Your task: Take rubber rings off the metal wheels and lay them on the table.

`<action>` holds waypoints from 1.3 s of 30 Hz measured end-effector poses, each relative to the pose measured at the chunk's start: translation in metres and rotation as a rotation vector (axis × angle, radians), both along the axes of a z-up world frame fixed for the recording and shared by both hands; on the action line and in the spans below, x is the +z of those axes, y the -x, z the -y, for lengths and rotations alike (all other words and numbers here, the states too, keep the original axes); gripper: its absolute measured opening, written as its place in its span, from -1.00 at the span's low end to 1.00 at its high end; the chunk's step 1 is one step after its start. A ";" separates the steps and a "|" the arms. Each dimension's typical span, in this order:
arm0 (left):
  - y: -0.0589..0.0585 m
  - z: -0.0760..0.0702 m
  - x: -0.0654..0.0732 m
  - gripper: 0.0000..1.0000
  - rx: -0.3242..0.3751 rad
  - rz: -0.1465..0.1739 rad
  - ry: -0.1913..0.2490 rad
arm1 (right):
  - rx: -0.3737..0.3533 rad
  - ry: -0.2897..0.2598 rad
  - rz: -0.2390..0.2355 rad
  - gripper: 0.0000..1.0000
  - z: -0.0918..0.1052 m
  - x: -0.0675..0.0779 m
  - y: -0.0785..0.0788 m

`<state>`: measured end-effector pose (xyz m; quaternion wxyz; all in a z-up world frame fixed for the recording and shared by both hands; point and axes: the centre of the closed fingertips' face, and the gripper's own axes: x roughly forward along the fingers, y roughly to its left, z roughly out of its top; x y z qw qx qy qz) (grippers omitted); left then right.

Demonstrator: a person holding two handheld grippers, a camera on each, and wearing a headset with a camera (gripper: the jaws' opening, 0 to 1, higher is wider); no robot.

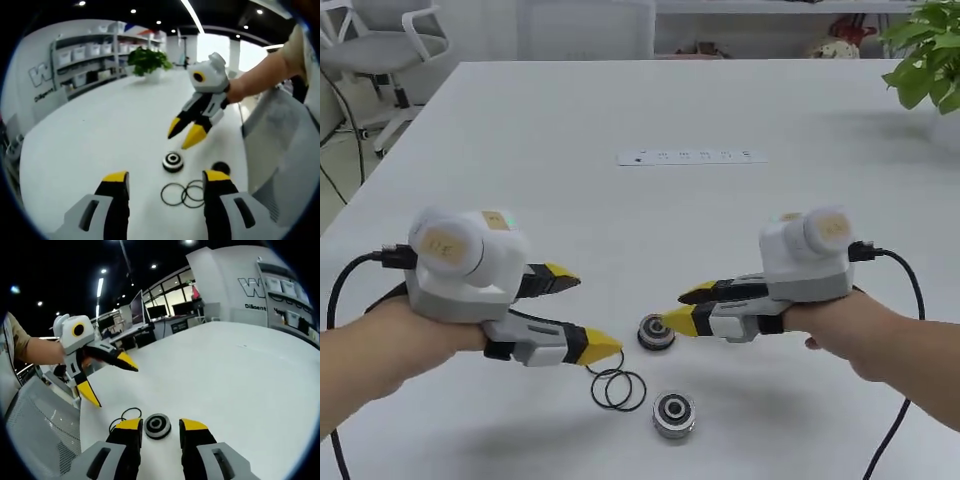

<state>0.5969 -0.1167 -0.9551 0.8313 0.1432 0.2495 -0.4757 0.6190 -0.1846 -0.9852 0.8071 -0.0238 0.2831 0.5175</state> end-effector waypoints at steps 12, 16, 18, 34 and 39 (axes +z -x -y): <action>-0.011 0.016 -0.019 0.07 -0.021 -0.023 -0.020 | 0.077 0.070 0.033 -0.43 0.004 -0.023 0.010; -0.012 0.023 -0.024 0.00 -0.030 -0.031 -0.022 | 0.089 0.076 0.037 -0.46 -0.001 -0.029 0.012; -0.012 0.027 -0.027 -0.03 -0.036 -0.036 -0.022 | 0.092 0.080 0.039 -0.48 -0.002 -0.031 0.011; -0.017 0.052 -0.043 -0.39 -0.061 -0.046 -0.035 | 0.091 0.076 0.031 -0.68 -0.007 -0.037 0.012; -0.018 0.058 -0.047 -0.51 -0.074 -0.044 -0.047 | 0.085 0.070 0.026 -0.76 -0.005 -0.037 0.012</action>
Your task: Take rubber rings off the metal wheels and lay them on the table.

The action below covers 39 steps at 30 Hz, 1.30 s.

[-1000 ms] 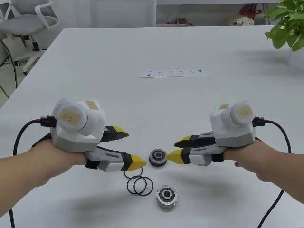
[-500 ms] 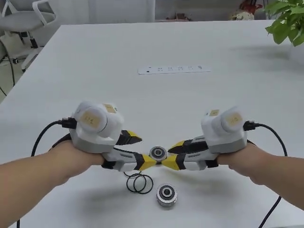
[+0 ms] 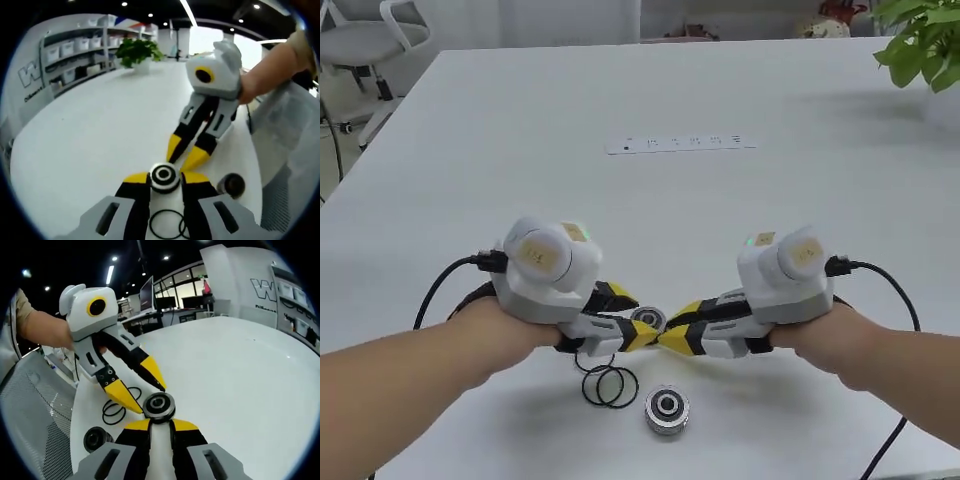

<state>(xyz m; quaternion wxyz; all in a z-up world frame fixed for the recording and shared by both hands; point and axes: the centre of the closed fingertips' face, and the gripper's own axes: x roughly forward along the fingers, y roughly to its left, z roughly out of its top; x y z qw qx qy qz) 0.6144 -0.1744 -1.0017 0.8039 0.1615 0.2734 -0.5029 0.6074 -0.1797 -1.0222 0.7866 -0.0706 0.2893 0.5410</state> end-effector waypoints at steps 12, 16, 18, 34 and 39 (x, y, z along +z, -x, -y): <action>-0.005 0.001 -0.005 -0.69 0.012 0.012 -0.015 | -0.031 0.001 -0.016 -0.97 0.003 -0.003 -0.002; -0.005 0.000 -0.003 -0.72 0.022 0.020 -0.019 | -0.057 -0.012 -0.039 -1.00 0.003 -0.003 -0.004; -0.004 0.000 -0.003 -0.73 0.020 0.026 -0.024 | -0.078 -0.025 -0.063 -1.00 0.004 -0.003 -0.005; 0.001 -0.001 -0.003 -0.76 0.033 0.039 -0.046 | -0.255 -0.214 -0.232 -1.00 0.009 0.012 -0.015; 0.000 -0.001 -0.003 -0.76 0.039 0.043 -0.056 | -0.260 -0.216 -0.240 -1.00 0.007 0.014 -0.014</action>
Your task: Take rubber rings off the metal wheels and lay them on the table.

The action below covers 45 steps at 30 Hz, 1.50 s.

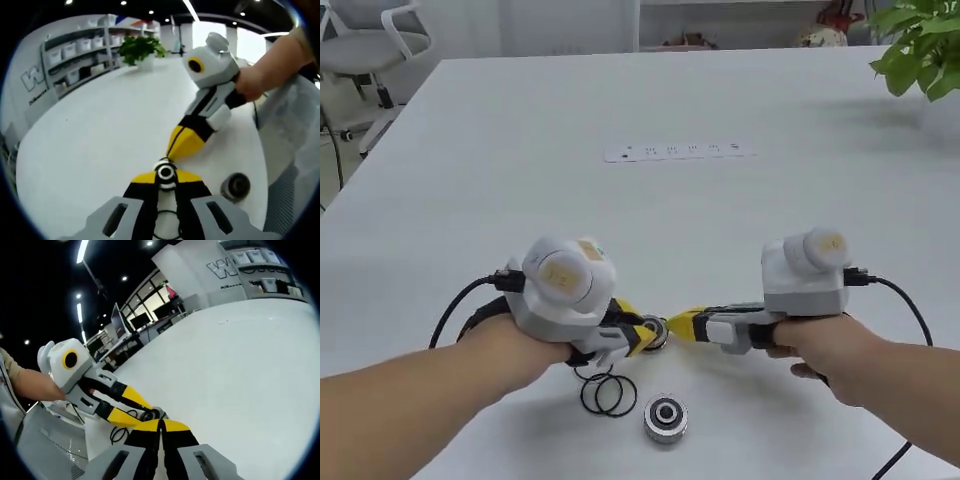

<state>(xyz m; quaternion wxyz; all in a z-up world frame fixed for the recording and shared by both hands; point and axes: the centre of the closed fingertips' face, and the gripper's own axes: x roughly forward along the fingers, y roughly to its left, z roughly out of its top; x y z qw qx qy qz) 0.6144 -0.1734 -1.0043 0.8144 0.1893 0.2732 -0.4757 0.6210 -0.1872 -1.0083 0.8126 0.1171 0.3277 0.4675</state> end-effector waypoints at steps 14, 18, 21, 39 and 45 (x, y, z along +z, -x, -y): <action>-0.001 0.000 -0.001 -0.77 0.016 0.007 -0.006 | 0.047 -0.092 0.010 -1.00 -0.036 0.026 0.013; -0.001 0.000 -0.001 -0.76 0.020 0.006 0.003 | 0.043 -0.086 0.003 -1.00 -0.030 0.021 0.012; -0.001 0.000 -0.001 -0.75 0.023 0.015 0.014 | 0.032 -0.067 0.012 -1.00 -0.024 0.017 0.010; 0.015 -0.019 0.030 -0.47 -0.014 0.028 0.083 | 0.046 -0.079 0.022 -1.00 -0.028 0.032 0.012; 0.023 -0.033 0.043 -0.31 -0.007 0.033 0.115 | 0.062 -0.092 0.016 -1.00 -0.034 0.035 0.016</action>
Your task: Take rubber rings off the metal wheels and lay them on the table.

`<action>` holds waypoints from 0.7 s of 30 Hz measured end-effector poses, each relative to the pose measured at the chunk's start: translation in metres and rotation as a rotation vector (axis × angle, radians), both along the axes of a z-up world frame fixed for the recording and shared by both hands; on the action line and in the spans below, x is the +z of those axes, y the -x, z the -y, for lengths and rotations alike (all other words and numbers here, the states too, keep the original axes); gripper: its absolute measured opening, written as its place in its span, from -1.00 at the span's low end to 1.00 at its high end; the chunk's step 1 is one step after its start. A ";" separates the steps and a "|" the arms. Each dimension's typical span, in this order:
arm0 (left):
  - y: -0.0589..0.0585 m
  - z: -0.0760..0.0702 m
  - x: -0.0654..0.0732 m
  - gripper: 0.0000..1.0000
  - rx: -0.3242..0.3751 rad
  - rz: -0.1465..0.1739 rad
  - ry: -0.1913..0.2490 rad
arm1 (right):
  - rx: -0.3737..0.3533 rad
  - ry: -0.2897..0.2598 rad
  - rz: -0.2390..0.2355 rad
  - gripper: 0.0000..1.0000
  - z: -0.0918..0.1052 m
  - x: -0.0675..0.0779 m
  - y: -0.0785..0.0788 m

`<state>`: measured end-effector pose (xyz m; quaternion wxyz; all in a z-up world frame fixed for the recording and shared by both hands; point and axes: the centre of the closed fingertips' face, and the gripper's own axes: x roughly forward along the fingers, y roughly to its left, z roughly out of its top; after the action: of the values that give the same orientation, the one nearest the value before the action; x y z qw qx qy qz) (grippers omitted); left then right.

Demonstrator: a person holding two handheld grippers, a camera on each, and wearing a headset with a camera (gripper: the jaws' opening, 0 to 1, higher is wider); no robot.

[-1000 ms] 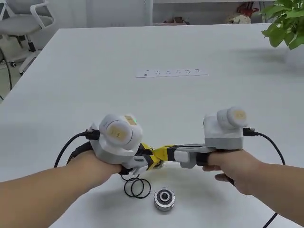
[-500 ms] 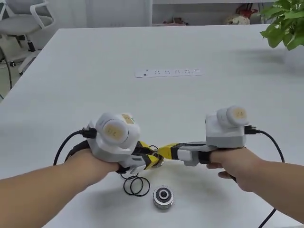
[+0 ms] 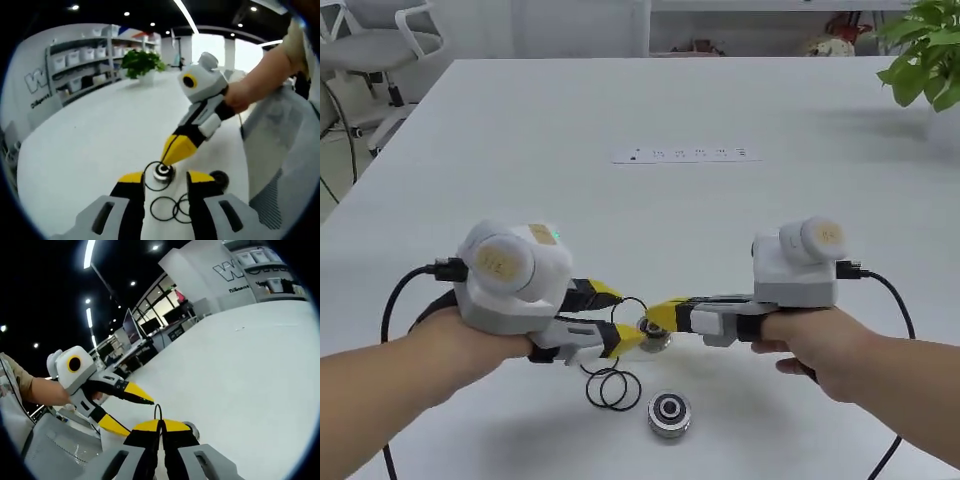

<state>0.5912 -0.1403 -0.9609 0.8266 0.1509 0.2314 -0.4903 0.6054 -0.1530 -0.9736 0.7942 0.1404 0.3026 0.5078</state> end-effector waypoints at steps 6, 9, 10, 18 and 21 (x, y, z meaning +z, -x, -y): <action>0.010 -0.018 0.003 -0.15 0.011 -0.002 -0.004 | 0.023 -0.012 -0.019 -1.00 -0.010 0.001 0.006; 0.014 -0.025 0.003 -0.09 0.025 -0.009 0.003 | 0.035 -0.010 -0.030 -1.00 -0.014 -0.001 0.010; 0.015 -0.027 0.003 -0.07 0.028 -0.009 0.003 | 0.039 -0.010 -0.039 -1.00 -0.016 -0.002 0.012; 0.026 -0.040 0.002 0.01 0.053 -0.022 0.002 | 0.064 0.007 -0.087 -1.00 -0.020 -0.015 0.023; 0.028 -0.042 0.001 0.01 0.060 -0.026 0.003 | 0.075 0.020 -0.100 -1.00 -0.020 -0.020 0.027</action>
<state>0.5636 -0.0986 -0.9600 0.8380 0.1365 0.2460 -0.4675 0.5786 -0.1332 -0.9932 0.7601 0.1462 0.3519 0.5264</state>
